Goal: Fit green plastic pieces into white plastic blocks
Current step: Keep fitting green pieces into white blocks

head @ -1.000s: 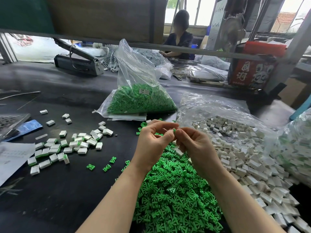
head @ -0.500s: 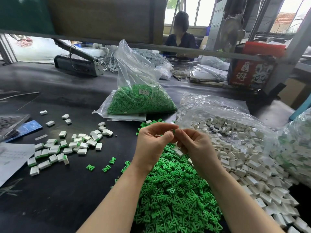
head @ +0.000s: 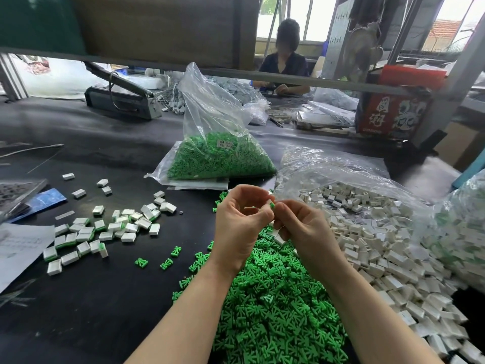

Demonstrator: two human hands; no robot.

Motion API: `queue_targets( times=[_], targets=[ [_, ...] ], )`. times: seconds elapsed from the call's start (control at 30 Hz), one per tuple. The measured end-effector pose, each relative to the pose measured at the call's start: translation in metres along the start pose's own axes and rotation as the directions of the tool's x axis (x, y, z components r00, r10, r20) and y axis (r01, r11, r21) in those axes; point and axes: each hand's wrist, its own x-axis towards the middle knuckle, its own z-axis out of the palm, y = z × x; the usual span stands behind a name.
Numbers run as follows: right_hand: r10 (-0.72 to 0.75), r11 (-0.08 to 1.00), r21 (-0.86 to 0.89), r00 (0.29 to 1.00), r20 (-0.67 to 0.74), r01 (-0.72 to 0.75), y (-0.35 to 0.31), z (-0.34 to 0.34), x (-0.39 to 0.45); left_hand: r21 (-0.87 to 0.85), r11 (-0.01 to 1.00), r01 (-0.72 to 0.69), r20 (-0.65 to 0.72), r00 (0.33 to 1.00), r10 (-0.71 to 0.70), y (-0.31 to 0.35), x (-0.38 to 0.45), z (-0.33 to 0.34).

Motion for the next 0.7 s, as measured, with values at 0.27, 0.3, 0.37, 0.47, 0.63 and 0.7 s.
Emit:
queue_targets(
  times=[0.27,0.3,0.37,0.47,0.63,0.7],
  targets=[
    [-0.021,1.000,0.016,1.000,-0.004,0.021,0.0017,-0.0003,0.0013,0.012,1.000,0.002,-0.024,1.000,-0.001,0.0032,-0.0003,0.0009],
    [-0.021,1.000,0.020,1.000,-0.002,0.021,0.0014,-0.0003,0.0012,0.024,1.000,-0.005,-0.025,1.000,0.006,0.0034,-0.0001,0.0009],
    [-0.018,1.000,0.021,1.000,0.006,0.017,0.0012,-0.0001,0.0009,0.082,0.996,-0.028,-0.021,0.999,0.029,0.0039,-0.0003,0.0008],
    [-0.007,1.000,0.009,1.000,0.008,0.007,0.0013,-0.0001,-0.0001,0.136,0.989,-0.056,-0.026,0.998,0.060,0.0040,-0.0009,0.0016],
    [0.010,1.000,0.002,0.998,0.066,-0.010,0.0027,0.0005,-0.0003,0.171,0.978,-0.123,-0.026,0.991,0.129,0.0004,-0.0017,0.0016],
    [0.015,1.000,0.003,0.996,0.091,-0.016,0.0026,0.0006,-0.0002,0.177,0.974,-0.139,-0.025,0.989,0.146,-0.0007,-0.0023,0.0004]
  ],
)
